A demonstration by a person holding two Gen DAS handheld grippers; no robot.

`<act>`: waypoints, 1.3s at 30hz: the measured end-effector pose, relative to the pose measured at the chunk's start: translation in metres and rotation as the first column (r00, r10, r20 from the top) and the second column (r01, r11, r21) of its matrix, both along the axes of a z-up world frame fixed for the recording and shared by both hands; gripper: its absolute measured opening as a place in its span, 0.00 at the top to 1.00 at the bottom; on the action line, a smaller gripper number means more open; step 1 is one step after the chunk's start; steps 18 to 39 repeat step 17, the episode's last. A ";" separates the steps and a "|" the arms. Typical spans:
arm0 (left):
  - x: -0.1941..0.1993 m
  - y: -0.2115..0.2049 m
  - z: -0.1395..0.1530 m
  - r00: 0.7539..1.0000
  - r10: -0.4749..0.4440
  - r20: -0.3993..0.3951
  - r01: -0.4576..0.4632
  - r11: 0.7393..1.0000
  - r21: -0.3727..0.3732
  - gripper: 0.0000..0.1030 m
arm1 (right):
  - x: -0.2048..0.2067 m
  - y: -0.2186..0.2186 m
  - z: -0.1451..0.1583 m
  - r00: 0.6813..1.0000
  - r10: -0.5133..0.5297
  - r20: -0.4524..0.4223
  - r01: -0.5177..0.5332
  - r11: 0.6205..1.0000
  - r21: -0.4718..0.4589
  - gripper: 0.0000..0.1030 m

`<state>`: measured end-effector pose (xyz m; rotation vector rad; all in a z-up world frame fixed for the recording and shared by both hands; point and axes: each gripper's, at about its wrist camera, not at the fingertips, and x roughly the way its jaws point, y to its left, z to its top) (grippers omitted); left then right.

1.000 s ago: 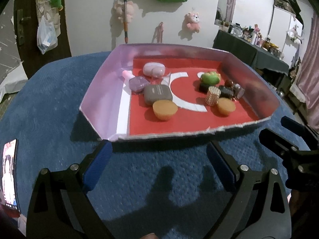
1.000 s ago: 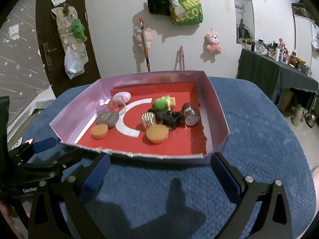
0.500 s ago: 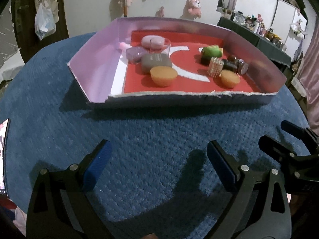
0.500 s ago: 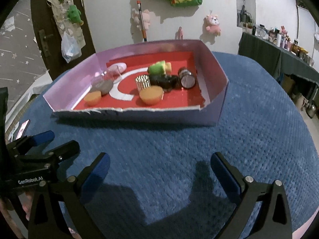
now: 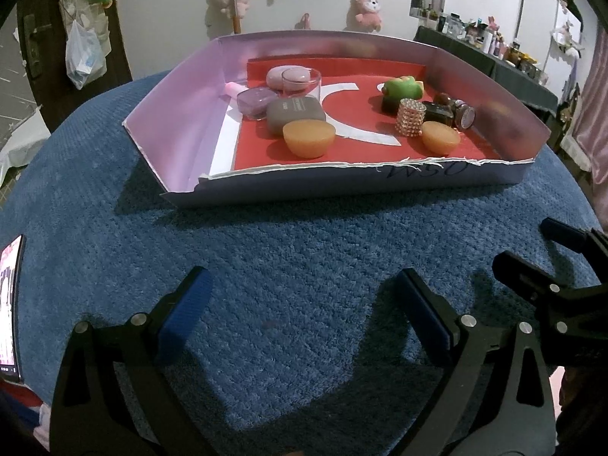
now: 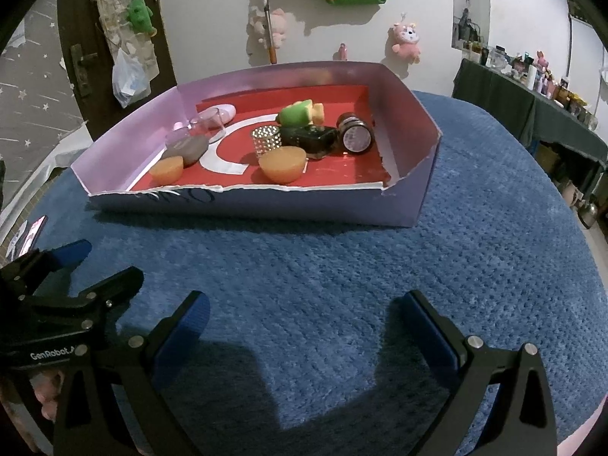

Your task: Organize rigid objects

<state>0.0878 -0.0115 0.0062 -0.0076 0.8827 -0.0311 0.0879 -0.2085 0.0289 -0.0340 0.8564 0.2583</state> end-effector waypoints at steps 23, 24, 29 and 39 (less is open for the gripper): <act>0.002 0.001 0.000 1.000 0.008 -0.004 -0.008 1.000 0.000 0.00 | -0.001 0.002 -0.002 1.000 0.003 0.012 -0.003 1.000 -0.020 0.00; 0.002 0.001 0.000 1.000 0.008 -0.004 -0.008 1.000 0.000 0.00 | -0.001 0.002 -0.002 1.000 0.003 0.012 -0.003 1.000 -0.020 0.00; 0.002 0.001 0.000 1.000 0.008 -0.004 -0.008 1.000 0.000 0.00 | -0.001 0.002 -0.002 1.000 0.003 0.012 -0.003 1.000 -0.020 0.00; 0.002 0.001 0.000 1.000 0.008 -0.004 -0.008 1.000 0.000 0.00 | -0.001 0.002 -0.002 1.000 0.003 0.012 -0.003 1.000 -0.020 0.00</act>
